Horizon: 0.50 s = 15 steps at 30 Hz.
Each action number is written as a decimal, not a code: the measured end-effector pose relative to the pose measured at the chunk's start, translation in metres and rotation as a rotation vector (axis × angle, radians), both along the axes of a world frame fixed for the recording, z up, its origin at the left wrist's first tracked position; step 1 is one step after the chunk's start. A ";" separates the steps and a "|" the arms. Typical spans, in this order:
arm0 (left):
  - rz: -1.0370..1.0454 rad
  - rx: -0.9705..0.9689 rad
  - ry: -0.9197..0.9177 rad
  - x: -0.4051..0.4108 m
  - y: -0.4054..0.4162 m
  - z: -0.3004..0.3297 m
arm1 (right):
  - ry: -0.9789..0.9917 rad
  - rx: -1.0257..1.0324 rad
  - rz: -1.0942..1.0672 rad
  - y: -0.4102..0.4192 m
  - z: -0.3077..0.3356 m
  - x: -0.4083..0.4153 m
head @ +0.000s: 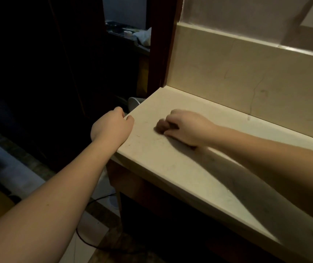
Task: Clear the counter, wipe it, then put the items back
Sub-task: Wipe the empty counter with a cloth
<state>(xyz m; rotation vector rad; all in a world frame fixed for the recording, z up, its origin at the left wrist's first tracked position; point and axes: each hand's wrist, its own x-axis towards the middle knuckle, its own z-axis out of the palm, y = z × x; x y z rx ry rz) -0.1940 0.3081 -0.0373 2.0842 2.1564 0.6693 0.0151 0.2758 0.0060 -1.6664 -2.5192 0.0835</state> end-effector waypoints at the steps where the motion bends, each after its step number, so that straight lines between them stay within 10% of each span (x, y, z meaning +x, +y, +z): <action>1: 0.005 -0.004 0.007 0.000 0.000 -0.001 | 0.012 -0.014 0.085 -0.018 -0.002 -0.009; 10: 0.000 -0.031 0.008 -0.002 0.001 0.002 | -0.031 0.030 -0.103 0.023 0.001 0.010; 15: 0.006 -0.032 0.000 -0.001 0.001 0.001 | 0.060 -0.054 0.229 -0.043 -0.003 -0.020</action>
